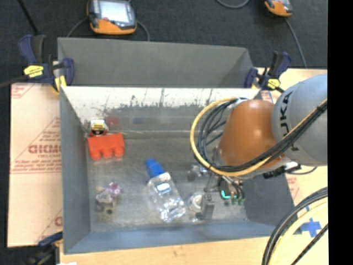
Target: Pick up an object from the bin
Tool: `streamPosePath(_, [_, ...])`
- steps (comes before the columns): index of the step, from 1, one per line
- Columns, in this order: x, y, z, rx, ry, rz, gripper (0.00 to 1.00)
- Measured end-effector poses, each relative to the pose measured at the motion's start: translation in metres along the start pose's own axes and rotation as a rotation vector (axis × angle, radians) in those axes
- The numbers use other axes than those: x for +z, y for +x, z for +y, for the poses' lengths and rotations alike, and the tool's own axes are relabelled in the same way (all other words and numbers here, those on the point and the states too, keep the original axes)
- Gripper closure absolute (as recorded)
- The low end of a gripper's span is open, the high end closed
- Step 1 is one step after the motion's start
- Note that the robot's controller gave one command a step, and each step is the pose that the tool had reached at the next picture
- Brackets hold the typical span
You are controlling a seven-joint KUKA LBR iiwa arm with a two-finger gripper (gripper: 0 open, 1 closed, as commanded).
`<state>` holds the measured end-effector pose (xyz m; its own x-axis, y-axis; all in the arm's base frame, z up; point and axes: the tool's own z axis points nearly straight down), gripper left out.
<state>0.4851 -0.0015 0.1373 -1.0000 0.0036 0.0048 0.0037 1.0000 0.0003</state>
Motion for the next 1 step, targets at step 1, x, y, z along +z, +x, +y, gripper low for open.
streamPosePath(1, [0.0671, -0.0175, 0.0023, -0.202, 0.001, -0.002, 0.0])
